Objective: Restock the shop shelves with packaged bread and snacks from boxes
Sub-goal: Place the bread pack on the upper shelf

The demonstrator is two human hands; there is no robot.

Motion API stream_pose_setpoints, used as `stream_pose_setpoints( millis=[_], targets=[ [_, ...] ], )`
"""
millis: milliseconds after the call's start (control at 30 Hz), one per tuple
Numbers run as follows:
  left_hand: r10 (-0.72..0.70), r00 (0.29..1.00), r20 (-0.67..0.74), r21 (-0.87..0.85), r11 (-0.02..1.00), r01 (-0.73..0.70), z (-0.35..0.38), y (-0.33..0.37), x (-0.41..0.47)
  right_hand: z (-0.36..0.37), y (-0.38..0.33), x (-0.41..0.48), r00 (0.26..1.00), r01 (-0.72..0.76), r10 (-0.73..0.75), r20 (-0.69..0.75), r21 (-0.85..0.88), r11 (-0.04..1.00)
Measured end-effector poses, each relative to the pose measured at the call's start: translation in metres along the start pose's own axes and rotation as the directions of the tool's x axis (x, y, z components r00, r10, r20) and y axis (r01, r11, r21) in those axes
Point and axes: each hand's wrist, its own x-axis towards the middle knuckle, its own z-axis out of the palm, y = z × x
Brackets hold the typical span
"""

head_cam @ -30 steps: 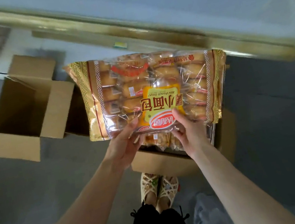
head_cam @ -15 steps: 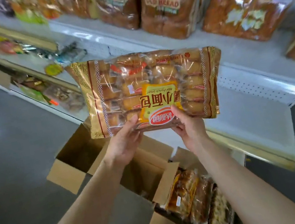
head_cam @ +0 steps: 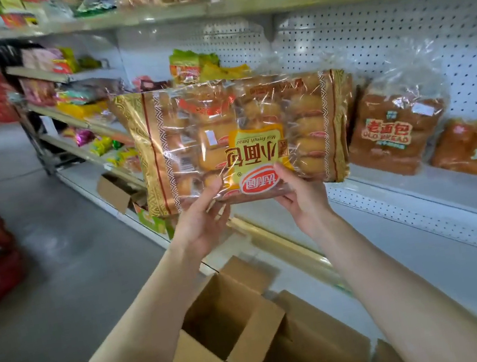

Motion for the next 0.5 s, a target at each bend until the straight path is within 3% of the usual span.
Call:
stream_pose_setpoints(
  millis=[367, 500],
  targets=[
    [0.187, 0.981, -0.049, 0.021, 0.982, -0.186, -0.126, 0.194, -0.003, 0.239, 0.031, -0.004, 0.975, 0.002, -0.015, 0.223, 0.061, 0.998],
    [0.226, 0.968, -0.107, -0.003, 0.974, -0.228, -0.162, 0.244, 0.008, 0.31, 0.036, 0.006, 0.972, -0.038, 0.003, 0.233, 0.146, 0.989]
  ],
)
